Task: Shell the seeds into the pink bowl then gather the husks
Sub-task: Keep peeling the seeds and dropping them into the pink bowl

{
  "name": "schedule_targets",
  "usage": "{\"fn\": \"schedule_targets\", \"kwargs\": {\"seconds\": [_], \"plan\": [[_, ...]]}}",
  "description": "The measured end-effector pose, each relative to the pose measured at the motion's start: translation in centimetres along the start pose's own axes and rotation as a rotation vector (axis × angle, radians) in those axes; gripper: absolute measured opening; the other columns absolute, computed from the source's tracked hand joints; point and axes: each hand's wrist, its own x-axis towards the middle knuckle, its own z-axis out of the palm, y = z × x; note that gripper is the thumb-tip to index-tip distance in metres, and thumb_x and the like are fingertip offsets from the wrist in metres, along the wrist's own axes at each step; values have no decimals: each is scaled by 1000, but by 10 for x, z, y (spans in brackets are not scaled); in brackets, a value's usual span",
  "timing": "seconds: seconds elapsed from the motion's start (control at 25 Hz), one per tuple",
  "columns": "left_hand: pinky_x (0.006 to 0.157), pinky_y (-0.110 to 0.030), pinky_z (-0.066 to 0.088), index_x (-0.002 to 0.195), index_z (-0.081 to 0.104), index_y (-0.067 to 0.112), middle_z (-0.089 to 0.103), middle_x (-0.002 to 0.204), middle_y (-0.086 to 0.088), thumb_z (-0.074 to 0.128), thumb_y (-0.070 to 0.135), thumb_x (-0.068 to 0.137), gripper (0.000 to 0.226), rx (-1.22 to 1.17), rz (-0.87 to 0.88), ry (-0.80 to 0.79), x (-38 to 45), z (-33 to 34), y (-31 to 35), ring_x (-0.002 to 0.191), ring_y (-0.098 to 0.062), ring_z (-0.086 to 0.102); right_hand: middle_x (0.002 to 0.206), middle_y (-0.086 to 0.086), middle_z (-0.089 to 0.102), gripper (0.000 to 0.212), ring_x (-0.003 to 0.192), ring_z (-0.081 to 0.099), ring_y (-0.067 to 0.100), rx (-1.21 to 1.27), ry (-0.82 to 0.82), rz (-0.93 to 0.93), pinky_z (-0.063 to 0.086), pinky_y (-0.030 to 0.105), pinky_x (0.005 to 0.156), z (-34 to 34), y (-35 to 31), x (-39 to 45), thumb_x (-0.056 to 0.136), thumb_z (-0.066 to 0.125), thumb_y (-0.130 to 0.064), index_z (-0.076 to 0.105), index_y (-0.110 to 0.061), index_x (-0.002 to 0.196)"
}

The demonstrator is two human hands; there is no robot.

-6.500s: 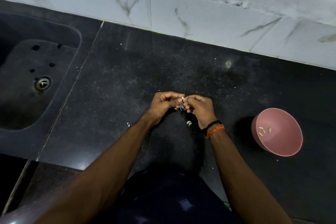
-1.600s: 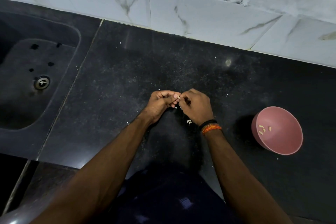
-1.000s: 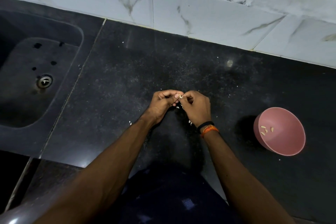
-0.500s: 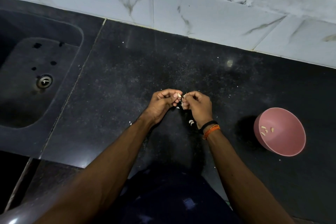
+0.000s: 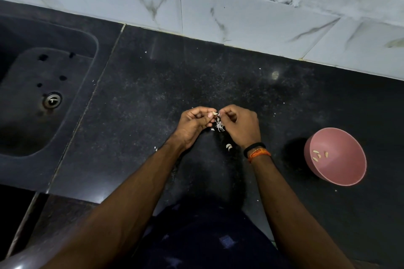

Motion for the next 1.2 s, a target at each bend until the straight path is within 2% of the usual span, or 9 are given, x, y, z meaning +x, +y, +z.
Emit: {"fn": "schedule_targets", "kwargs": {"seconds": [0.08, 0.2, 0.36, 0.4, 0.56, 0.72, 0.88, 1.0, 1.2], "plan": [[72, -23, 55, 96, 76, 7, 74, 85, -8, 63, -6, 89, 19, -7, 4, 2, 0, 0, 0, 76, -13, 66, 83, -11, 72, 3, 77, 67, 4, -29, -4, -25, 58, 29, 76, 0, -2, 0, 88, 73, -19, 75, -20, 89], [73, -22, 55, 93, 78, 9, 75, 86, -7, 63, -7, 89, 22, -7, -2, 16, 0, 2, 2, 76, -12, 67, 87, -10, 69, 12, 77, 65, 4, -51, 28, -61, 56, 26, 74, 2, -2, 0, 85, 72, -9, 72, -21, 87], [73, -21, 55, 88, 80, 14, 76, 86, -5, 65, -6, 87, 26, -9, -7, 31, -1, 2, 2, 77, -11, 68, 85, -13, 65, 19, 73, 59, 3, -103, 50, -77, 42, 10, 69, -1, -4, 0, 86, 66, -3, 76, -18, 92], [73, -21, 55, 88, 80, 14, 76, 87, -5, 64, -6, 87, 26, -7, -6, 28, -2, 2, 1, 78, -11, 68, 85, -12, 67, 17, 74, 61, 5, -128, 58, -77, 43, 12, 70, -2, -5, 0, 88, 66, -6, 76, -18, 95], [76, -24, 58, 94, 78, 10, 76, 91, -10, 68, 0, 84, 18, -34, -3, 12, -2, 0, 2, 81, -14, 70, 88, -6, 74, 9, 79, 68, 11, -133, 59, -76, 57, 34, 76, -2, -3, 0, 91, 69, -13, 75, -18, 97], [81, -28, 60, 103, 72, 0, 76, 95, -13, 62, -7, 89, 18, -38, 10, 12, -1, 1, 0, 88, -18, 73, 96, -6, 73, 24, 84, 67, 6, -94, 51, -107, 57, 30, 79, -5, -4, -1, 85, 63, -1, 78, -18, 94], [82, -29, 60, 102, 72, 0, 76, 93, -13, 59, -11, 91, 20, -35, 15, 20, -3, 3, 0, 91, -20, 74, 96, -5, 72, 12, 81, 68, 9, -61, 19, -154, 58, 32, 75, -4, -4, -3, 87, 72, -14, 77, -18, 97], [80, -28, 60, 95, 77, 6, 76, 90, -13, 63, -10, 88, 22, -41, 22, 22, -3, 4, 0, 89, -20, 73, 95, -2, 71, 9, 81, 68, 12, -61, 4, -175, 59, 35, 76, 0, -2, -4, 89, 74, -15, 78, -15, 97], [76, -28, 60, 89, 78, 10, 75, 85, -10, 72, 1, 78, 15, -46, 32, 41, -4, 4, 1, 83, -18, 72, 91, -6, 71, 6, 80, 67, 6, -14, -12, -139, 59, 30, 75, 4, -2, -3, 89, 74, -19, 78, -17, 94]]}}
